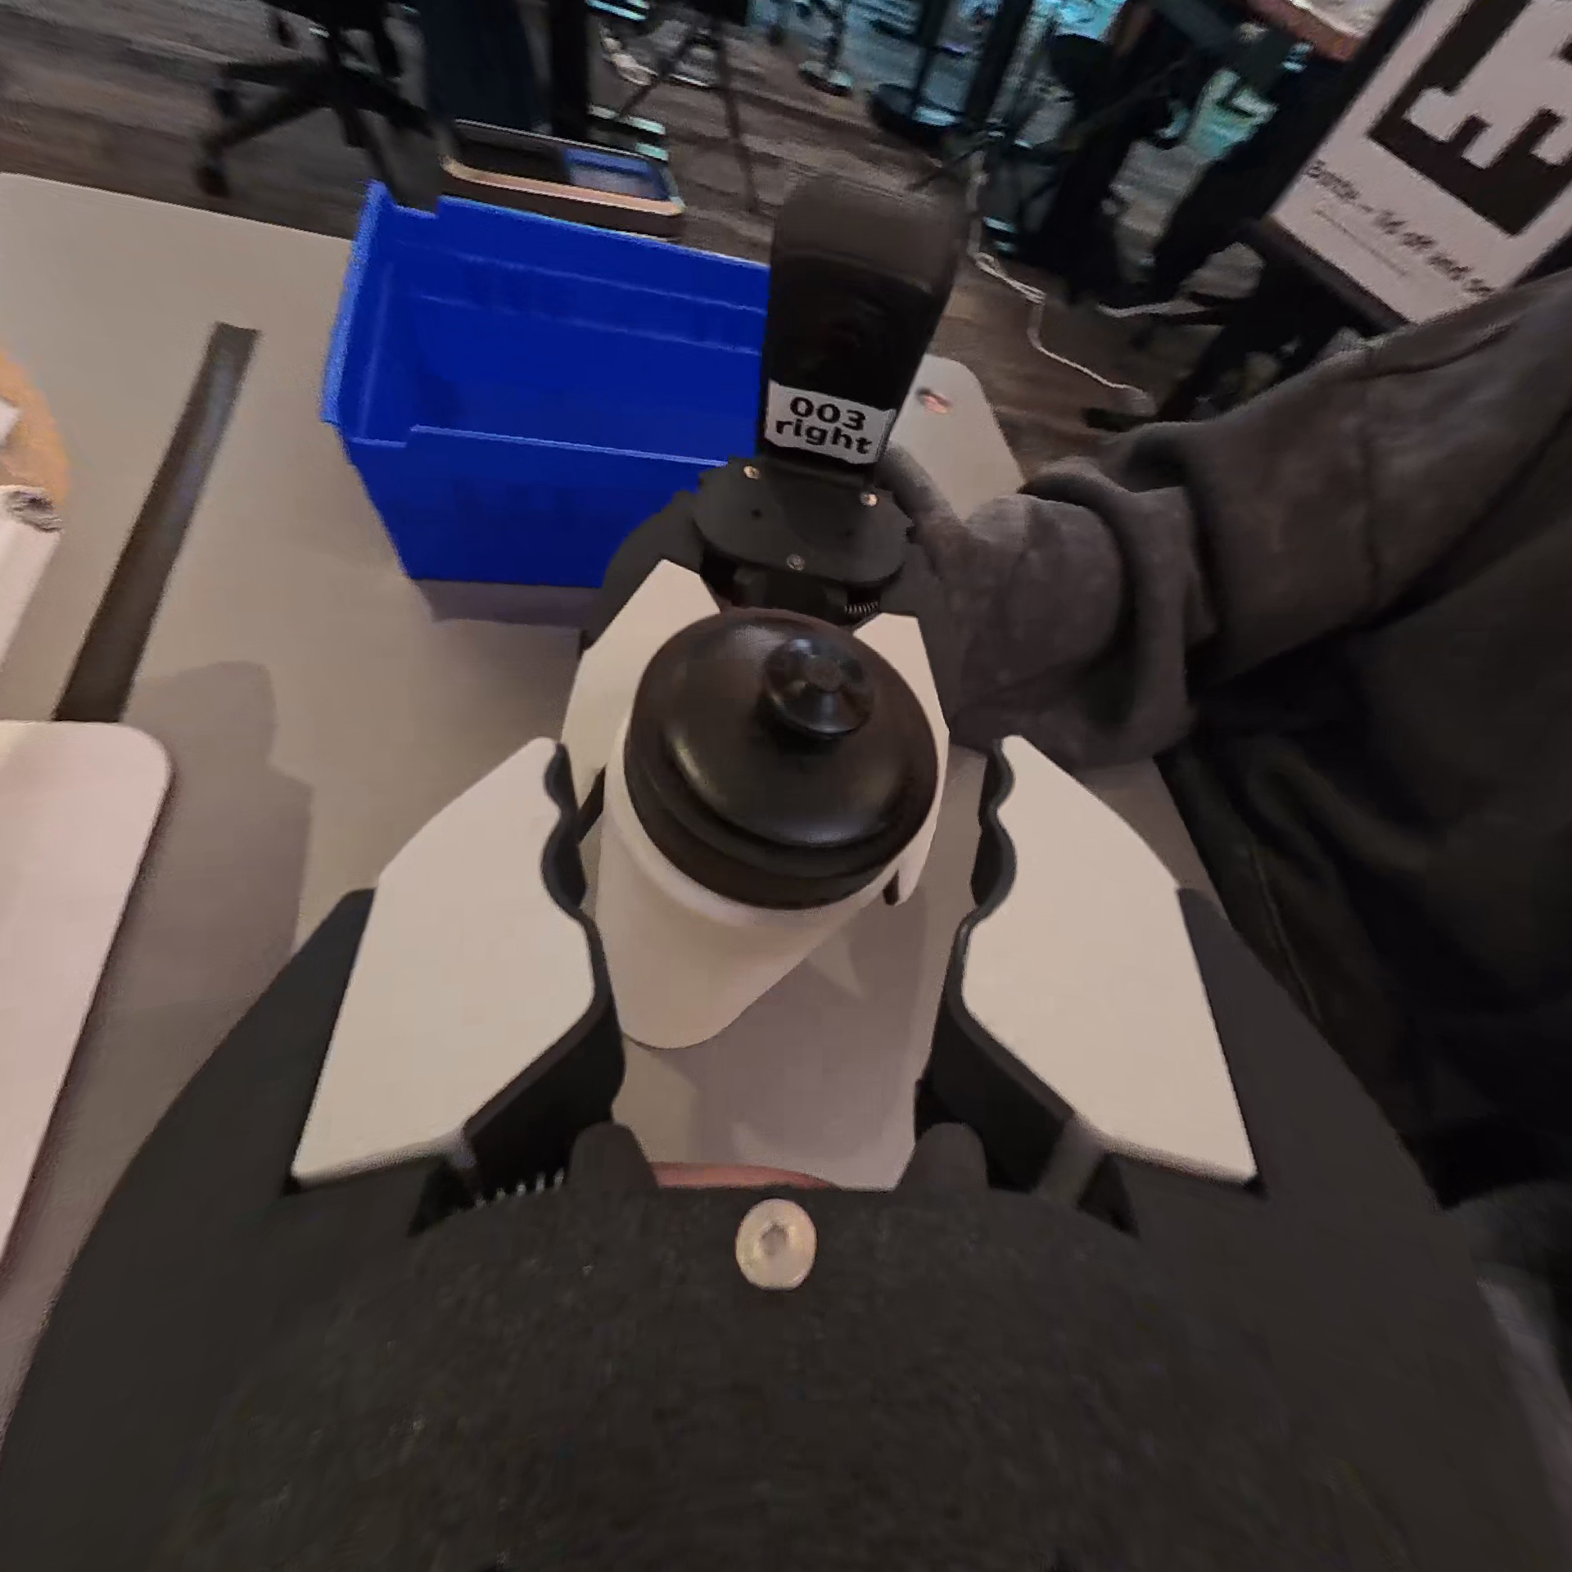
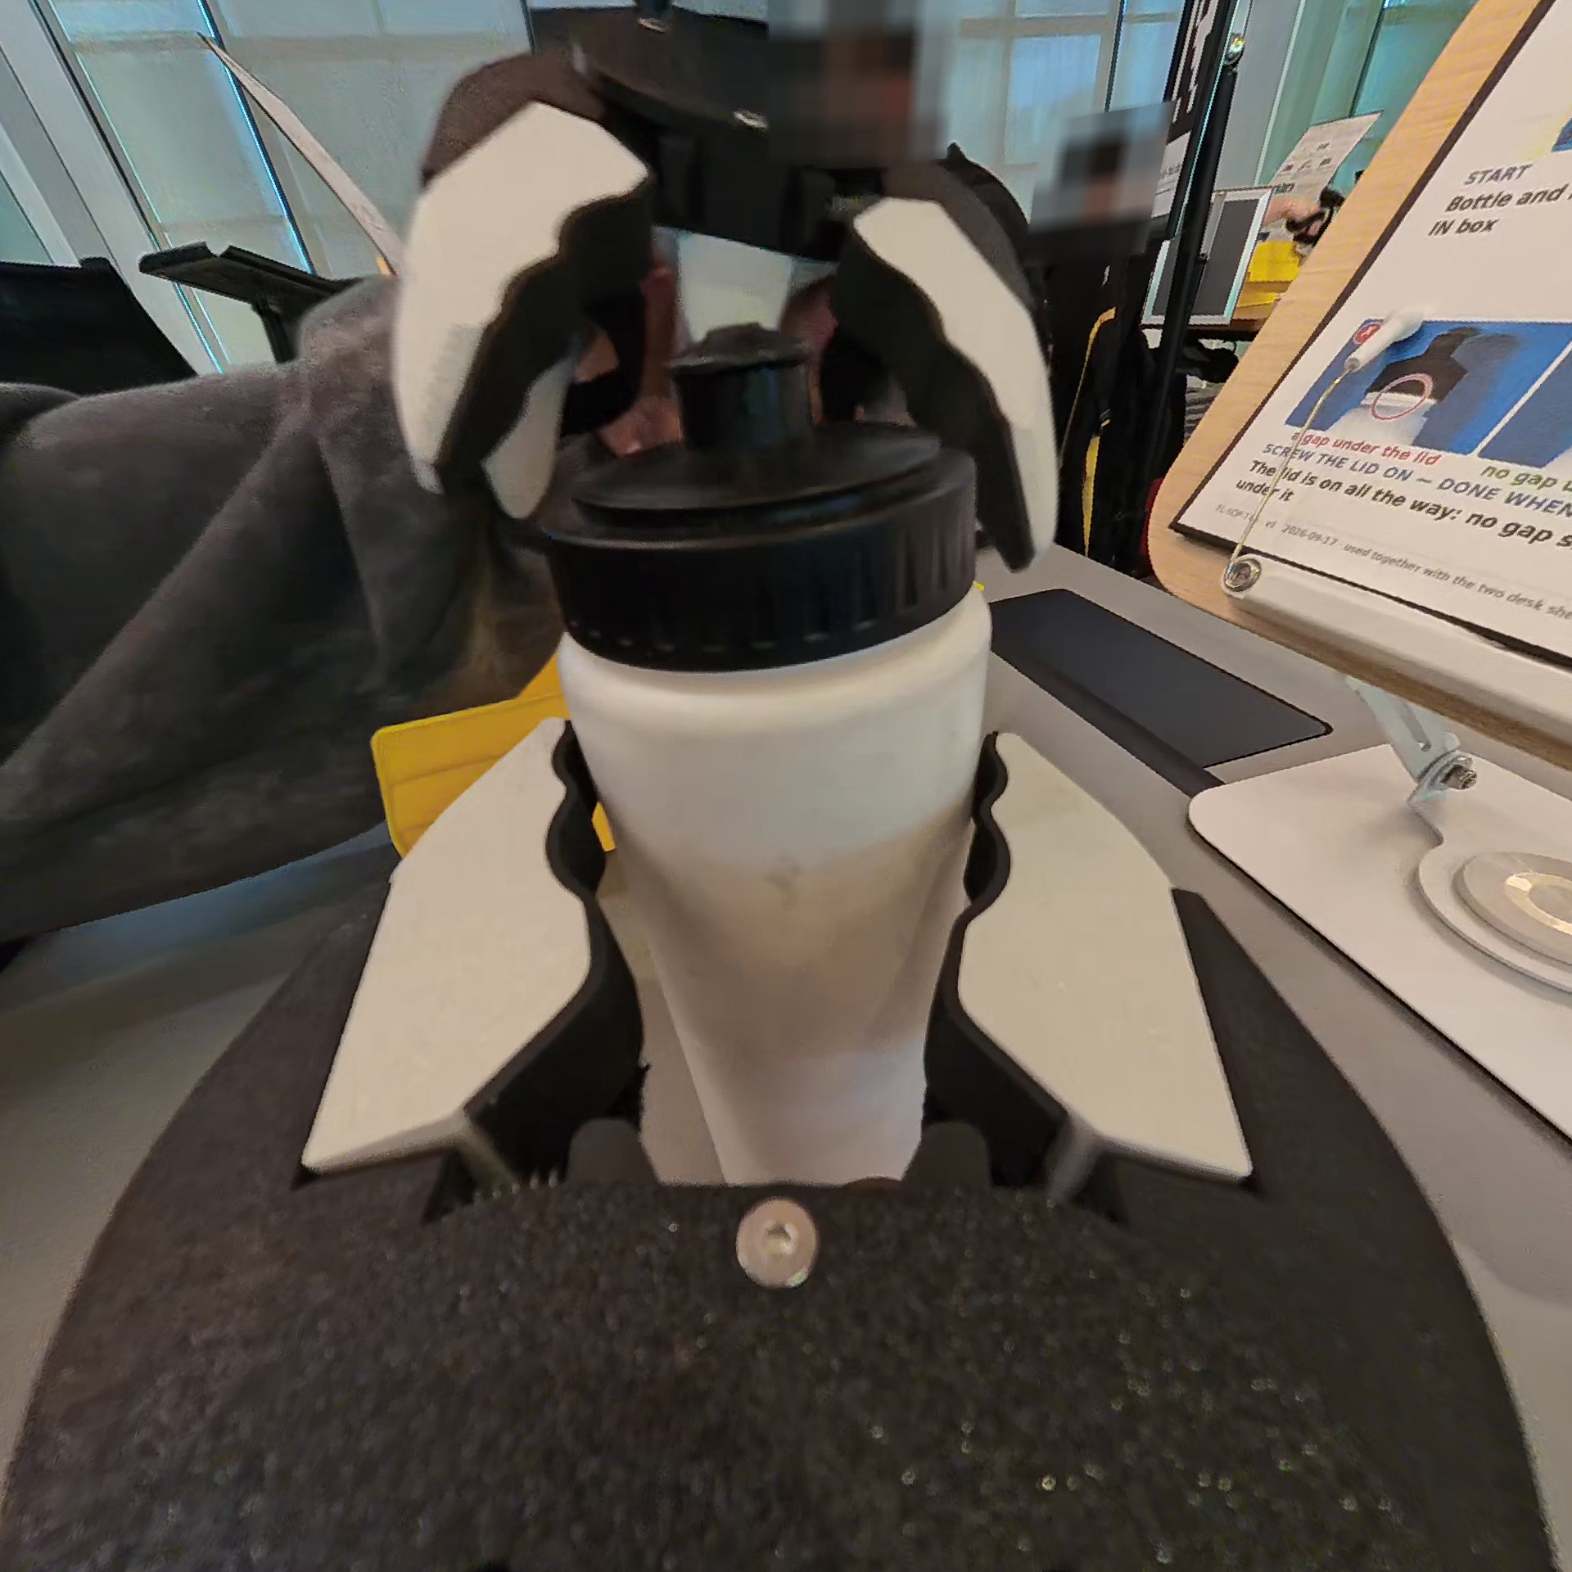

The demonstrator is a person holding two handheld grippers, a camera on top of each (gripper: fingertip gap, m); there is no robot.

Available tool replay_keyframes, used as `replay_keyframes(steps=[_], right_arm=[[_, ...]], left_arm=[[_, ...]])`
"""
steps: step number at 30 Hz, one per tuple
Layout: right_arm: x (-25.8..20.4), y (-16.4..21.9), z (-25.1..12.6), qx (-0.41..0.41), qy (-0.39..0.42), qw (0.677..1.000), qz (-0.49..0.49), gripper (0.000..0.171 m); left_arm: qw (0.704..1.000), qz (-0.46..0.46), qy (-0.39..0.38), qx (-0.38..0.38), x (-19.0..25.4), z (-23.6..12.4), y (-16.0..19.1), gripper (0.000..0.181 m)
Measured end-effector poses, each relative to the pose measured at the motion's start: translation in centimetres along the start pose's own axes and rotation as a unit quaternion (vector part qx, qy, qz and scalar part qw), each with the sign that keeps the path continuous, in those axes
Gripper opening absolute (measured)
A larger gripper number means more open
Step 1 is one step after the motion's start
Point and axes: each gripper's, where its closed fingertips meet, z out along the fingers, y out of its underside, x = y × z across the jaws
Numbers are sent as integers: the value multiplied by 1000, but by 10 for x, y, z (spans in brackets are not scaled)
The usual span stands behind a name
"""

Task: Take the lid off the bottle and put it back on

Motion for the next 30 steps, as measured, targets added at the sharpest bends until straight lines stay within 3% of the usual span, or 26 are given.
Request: replay_keyframes(steps=[4,8,14,19,23,28,30], right_arm=[[0,0,1,-3,-1,1000,1,85],[1,0,-1,-2,-3,1000,3,85],[3,0,-1,-1,6,1000,3,85],[7,0,-3,4,22,1000,6,85],[12,-1,-4,11,43,999,10,85],[13,0,-1,-1,69,998,2,85],[13,0,1,-6,74,997,-1,85]], left_arm=[[997,27,68,-21,0,9,4,80],[996,58,61,-9,1,10,1,77],[998,31,-44,25,-4,10,-2,74],[977,-34,-192,82,-12,11,-7,74],[925,-99,-343,131,-21,10,-11,74],[806,-191,-535,167,-26,0,-7,74],[774,-205,-572,180,-26,-3,-6,74]])
